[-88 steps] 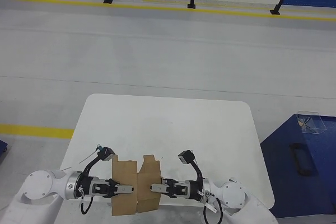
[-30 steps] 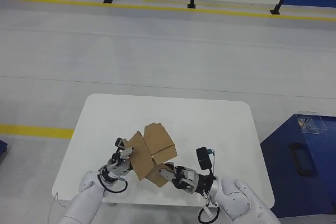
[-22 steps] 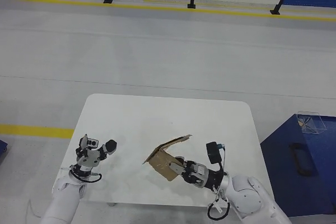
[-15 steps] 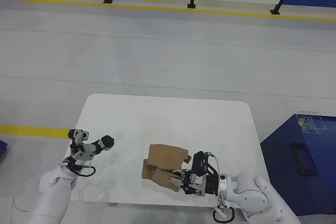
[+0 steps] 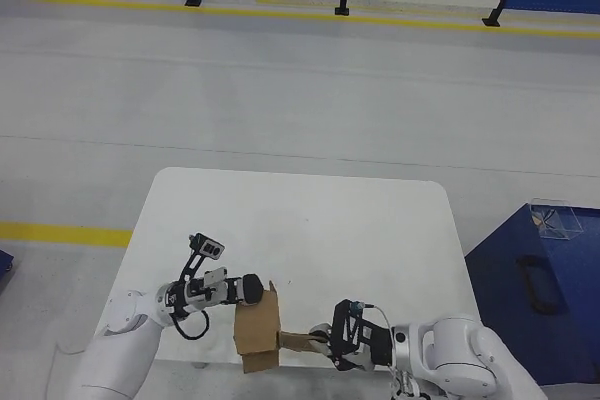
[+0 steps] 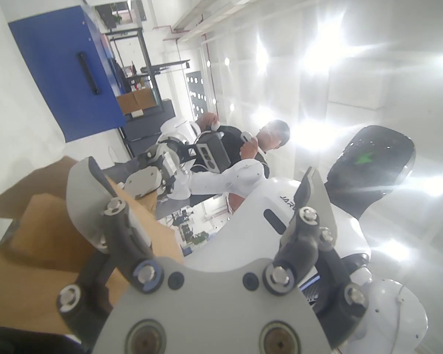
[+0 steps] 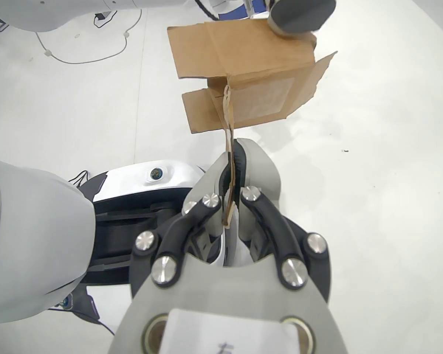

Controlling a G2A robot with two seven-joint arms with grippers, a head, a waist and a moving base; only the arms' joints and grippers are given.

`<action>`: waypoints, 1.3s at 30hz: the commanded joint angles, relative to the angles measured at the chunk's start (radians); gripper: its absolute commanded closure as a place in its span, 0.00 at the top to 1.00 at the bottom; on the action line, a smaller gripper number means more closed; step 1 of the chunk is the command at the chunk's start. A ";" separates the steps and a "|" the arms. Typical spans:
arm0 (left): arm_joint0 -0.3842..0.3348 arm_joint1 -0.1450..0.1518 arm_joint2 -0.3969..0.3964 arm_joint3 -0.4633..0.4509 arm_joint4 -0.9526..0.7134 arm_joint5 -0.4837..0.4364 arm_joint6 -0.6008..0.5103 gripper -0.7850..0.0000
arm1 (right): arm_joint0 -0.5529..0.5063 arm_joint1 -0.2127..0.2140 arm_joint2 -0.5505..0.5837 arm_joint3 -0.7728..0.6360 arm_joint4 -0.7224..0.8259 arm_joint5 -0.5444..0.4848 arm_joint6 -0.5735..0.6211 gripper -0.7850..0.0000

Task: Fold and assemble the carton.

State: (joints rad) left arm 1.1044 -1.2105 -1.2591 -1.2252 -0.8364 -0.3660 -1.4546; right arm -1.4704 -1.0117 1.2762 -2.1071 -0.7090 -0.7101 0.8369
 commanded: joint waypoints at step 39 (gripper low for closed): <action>0.113 0.068 -0.233 -0.397 0.569 -0.032 0.201 1.00 | 0.073 0.025 0.055 0.049 0.310 0.139 0.171 0.00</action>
State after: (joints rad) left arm 1.1774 -1.1500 -1.4580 -1.5406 -0.3775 -0.4077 -1.2880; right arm -1.4144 -0.9896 1.3299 -2.0699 -0.4571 -0.5821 0.9657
